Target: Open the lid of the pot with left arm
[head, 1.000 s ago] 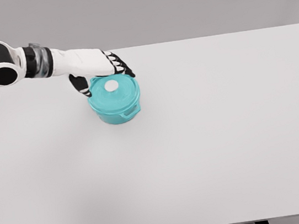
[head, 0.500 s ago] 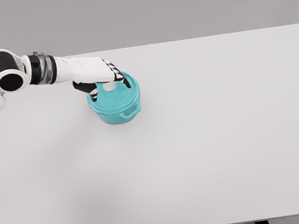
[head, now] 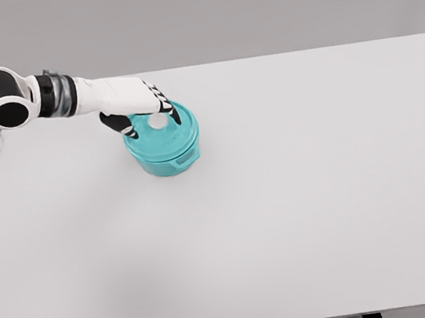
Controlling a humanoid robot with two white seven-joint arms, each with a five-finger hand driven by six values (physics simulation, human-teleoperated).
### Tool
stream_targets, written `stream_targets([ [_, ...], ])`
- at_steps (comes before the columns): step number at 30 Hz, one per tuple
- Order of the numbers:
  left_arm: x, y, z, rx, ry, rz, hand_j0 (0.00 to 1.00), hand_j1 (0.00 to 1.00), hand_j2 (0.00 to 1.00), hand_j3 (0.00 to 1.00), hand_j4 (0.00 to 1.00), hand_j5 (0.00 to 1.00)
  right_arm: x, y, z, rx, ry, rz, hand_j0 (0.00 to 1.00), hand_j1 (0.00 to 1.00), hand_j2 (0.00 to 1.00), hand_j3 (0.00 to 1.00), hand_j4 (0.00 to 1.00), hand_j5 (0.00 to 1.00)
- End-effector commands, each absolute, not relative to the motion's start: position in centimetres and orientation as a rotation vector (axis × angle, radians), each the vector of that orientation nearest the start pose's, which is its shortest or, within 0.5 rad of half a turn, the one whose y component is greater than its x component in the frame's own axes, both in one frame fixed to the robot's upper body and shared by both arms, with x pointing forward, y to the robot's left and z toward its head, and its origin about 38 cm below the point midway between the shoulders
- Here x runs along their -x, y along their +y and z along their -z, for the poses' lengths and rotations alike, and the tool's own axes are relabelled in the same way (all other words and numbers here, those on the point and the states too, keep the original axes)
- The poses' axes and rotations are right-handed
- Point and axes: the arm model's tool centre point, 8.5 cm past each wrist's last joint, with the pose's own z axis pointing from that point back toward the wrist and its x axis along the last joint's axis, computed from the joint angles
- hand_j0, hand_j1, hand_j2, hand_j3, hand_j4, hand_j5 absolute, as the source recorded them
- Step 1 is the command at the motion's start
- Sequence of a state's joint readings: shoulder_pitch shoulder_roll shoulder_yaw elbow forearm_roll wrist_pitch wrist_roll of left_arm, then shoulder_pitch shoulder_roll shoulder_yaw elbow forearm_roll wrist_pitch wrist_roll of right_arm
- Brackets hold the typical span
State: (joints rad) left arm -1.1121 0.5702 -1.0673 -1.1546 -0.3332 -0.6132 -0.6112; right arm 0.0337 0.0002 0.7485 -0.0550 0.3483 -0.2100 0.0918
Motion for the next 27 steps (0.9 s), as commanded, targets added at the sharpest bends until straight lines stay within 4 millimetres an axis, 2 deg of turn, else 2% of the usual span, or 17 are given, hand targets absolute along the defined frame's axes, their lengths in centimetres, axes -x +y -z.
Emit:
stream_targets([
  [1,-50.5,19.1,-24.3,0.376,1.713,-3.113,0.79,0.79,0.79,0.79,0.79,0.79,0.3,-23.4,26.2,-0.149,-0.117,-1.104,1.00,1.00,1.00,1.00,1.00,1.00],
  [6,-50.5,18.8,-24.0,0.367,1.708,-3.113,0.68,0.68,0.68,0.68,0.68,0.68,0.3,-23.4,26.2,-0.149,-0.117,-1.104,1.00,1.00,1.00,1.00,1.00,1.00],
  [10,-50.4,18.8,-23.9,0.368,1.705,-3.116,0.63,0.63,0.63,0.63,0.63,0.63,0.3,-23.4,26.2,-0.149,-0.117,-1.104,1.00,1.00,1.00,1.00,1.00,1.00],
  [12,-50.4,18.8,-23.9,0.368,1.705,-3.116,0.55,0.55,0.55,0.55,0.55,0.55,0.3,-23.4,26.2,-0.149,-0.117,-1.104,1.00,1.00,1.00,1.00,1.00,1.00],
  [15,-50.4,18.9,-23.9,0.370,1.704,-3.118,0.51,0.51,0.51,0.51,0.51,0.51,0.3,-23.4,26.2,-0.149,-0.117,-1.104,1.00,1.00,1.00,1.00,1.00,1.00],
  [18,-50.5,19.3,-24.0,0.379,1.706,-3.123,0.41,0.41,0.41,0.41,0.41,0.41,0.3,-23.5,26.2,-0.149,-0.115,-1.104,1.00,1.00,1.00,1.00,1.00,1.00],
  [23,-50.5,19.8,-24.1,0.389,1.702,-3.129,0.37,0.37,0.37,0.37,0.37,0.37,0.3,-23.5,26.2,-0.149,-0.115,-1.104,1.00,1.00,1.00,1.00,1.00,1.00],
  [24,-50.5,20.0,-24.2,0.396,1.701,-3.132,0.36,0.36,0.36,0.36,0.36,0.36,0.3,-23.4,26.2,-0.149,-0.117,-1.104,1.00,1.00,1.00,1.00,1.00,1.00],
  [27,-50.5,22.7,-24.5,0.460,1.680,-3.172,0.35,0.35,0.35,0.35,0.35,0.35,0.3,-23.4,26.2,-0.149,-0.117,-1.104,1.00,1.00,1.00,1.00,1.00,1.00],
])
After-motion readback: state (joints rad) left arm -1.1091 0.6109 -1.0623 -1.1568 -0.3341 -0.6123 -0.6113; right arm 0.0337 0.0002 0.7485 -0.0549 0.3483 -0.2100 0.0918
